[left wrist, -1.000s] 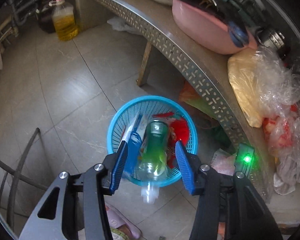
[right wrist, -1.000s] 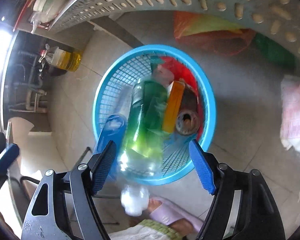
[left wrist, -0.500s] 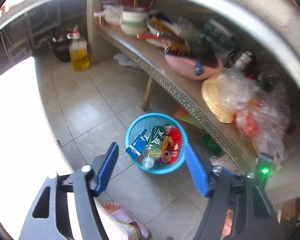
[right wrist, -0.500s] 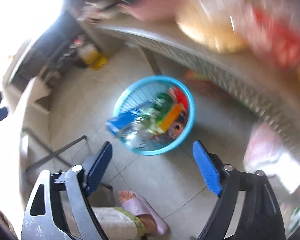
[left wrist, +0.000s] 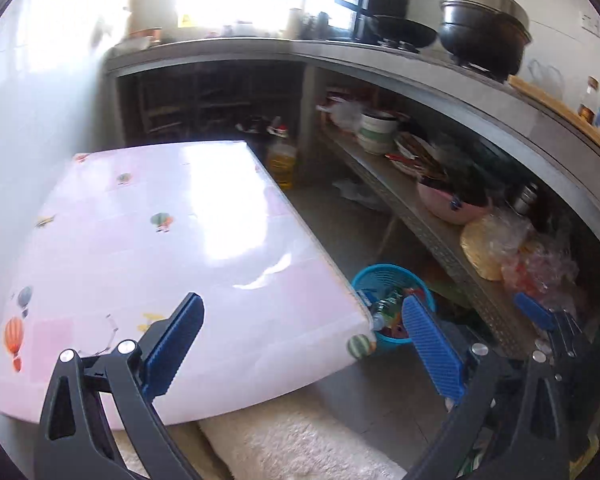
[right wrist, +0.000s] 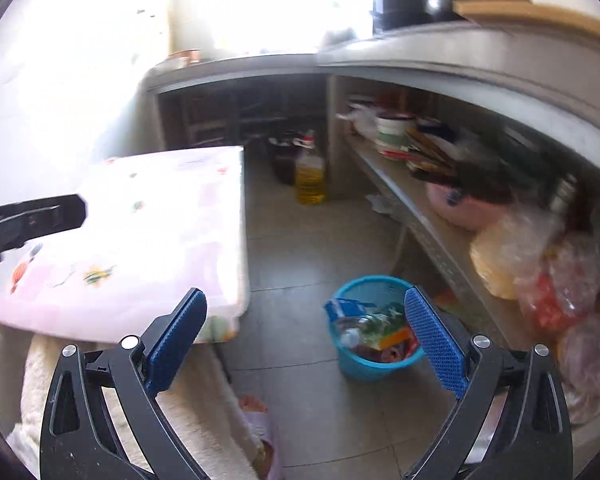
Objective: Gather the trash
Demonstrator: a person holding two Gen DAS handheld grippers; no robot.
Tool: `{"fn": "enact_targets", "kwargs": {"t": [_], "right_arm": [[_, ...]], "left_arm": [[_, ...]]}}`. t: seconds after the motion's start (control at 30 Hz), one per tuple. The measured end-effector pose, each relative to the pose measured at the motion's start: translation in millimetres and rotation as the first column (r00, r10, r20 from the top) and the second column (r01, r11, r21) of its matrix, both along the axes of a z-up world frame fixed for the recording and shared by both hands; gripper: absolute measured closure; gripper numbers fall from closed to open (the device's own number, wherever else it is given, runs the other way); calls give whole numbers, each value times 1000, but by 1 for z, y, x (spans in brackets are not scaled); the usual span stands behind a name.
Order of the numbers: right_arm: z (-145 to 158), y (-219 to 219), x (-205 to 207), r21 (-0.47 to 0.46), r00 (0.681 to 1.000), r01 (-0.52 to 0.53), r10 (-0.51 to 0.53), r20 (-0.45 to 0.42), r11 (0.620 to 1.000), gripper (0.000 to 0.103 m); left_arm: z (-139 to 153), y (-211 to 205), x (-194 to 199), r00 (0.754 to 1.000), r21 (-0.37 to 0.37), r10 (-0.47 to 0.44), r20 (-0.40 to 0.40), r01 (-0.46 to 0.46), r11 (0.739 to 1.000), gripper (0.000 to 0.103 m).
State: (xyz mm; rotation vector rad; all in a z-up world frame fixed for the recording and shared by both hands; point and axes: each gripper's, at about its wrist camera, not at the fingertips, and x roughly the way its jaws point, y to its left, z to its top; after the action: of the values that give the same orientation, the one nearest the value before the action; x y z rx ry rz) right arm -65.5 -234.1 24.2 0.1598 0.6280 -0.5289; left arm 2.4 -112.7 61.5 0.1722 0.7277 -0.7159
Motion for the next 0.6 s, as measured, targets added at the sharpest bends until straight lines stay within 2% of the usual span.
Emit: {"fn": "enact_targets", "kwargs": {"t": [0.1,0.17,0.3,0.4,0.53,0.6], "right_arm": [[1,28,6,-48,999,-43,42,-24,998,8],[3,43,10,-94,998,-35,30,-57,995,8],[4,58,18,-111,994,-16,4,-111,994,8],[4,59,21,-103,992,15,-28,-123,995,8],[5,61,17,-79,993,35,-44,-112,996,8],[4,61,16,-73,991,41,-50,-121,996,8]], "left_arm": [[-4,29,-3,989,62,130,74,-134,989,6],[-8,45,-5,978,104,177,108,-189,977,6],[-17,74,-3,952,126,296,75,-303,944,6],[-28,88,-2,917,143,397,43,-399,906,6],[-38,92,-9,883,175,467,46,-468,866,6],[-40,95,-11,876,186,481,47,-480,857,6]]}}
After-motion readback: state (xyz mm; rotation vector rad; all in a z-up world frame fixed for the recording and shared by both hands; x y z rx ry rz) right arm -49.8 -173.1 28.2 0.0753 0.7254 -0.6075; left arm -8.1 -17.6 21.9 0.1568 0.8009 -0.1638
